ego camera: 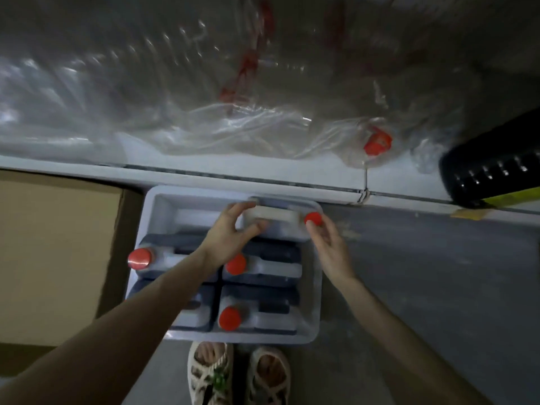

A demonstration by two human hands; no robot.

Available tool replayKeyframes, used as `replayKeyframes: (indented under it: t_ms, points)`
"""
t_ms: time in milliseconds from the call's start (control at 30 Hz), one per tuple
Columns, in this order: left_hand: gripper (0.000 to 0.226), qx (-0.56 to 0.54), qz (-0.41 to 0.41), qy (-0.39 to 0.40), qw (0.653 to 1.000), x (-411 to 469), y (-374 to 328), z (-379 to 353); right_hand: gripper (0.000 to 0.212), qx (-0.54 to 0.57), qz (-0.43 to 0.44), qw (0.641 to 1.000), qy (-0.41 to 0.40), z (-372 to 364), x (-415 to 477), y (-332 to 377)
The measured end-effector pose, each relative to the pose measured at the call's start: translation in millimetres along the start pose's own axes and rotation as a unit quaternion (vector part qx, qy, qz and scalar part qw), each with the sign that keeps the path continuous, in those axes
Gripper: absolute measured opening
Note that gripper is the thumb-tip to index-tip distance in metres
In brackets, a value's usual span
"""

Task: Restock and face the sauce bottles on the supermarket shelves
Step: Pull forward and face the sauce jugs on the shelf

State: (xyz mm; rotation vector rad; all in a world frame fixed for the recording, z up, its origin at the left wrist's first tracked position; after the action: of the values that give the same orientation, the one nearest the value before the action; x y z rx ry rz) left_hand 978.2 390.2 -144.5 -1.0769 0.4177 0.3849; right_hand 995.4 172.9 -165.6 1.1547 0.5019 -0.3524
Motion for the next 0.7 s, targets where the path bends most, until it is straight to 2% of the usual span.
replayKeyframes:
  t_ms: [167, 300, 467, 600, 700]
  points:
    - [0.040, 0.031, -0.063, 0.048, 0.996, 37.7, 17.6, -17.8, 0.053, -0.014, 0.060, 0.998, 0.002, -14.4, 24.2, -20.4]
    - [0.022, 0.056, -0.124, 0.069, 0.988, 55.0, 17.4, -27.5, 0.057, 0.001, 0.102, 0.994, -0.029, -15.8, 30.4, -30.4]
    - [0.032, 0.072, -0.136, 0.051, 0.987, 61.0, 13.6, -25.6, 0.039, 0.031, 0.110, 0.992, -0.048, -15.2, 31.9, -30.7]
    - [0.027, 0.090, -0.139, 0.058, 0.984, 54.4, -0.3, -24.6, 0.035, 0.079, 0.108, 0.989, -0.064, -7.2, 19.1, -18.5]
    - [0.033, 0.086, -0.150, 0.050, 0.984, 44.9, -18.4, -12.1, 0.030, 0.087, 0.111, 0.988, -0.062, 0.8, 9.9, 3.6]
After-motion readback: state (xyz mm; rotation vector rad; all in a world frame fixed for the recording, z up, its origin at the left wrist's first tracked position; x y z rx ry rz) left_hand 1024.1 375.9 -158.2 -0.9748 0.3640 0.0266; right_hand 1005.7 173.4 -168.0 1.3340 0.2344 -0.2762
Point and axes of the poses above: each hand's wrist, its own x-axis towards the middle knuckle, its own z-axis out of the back of the hand, y = z × x, the point moved 6 cm from there along x, towards the middle knuckle, and after that the axes turned 4 degrees about x, right-handed, at the moved point
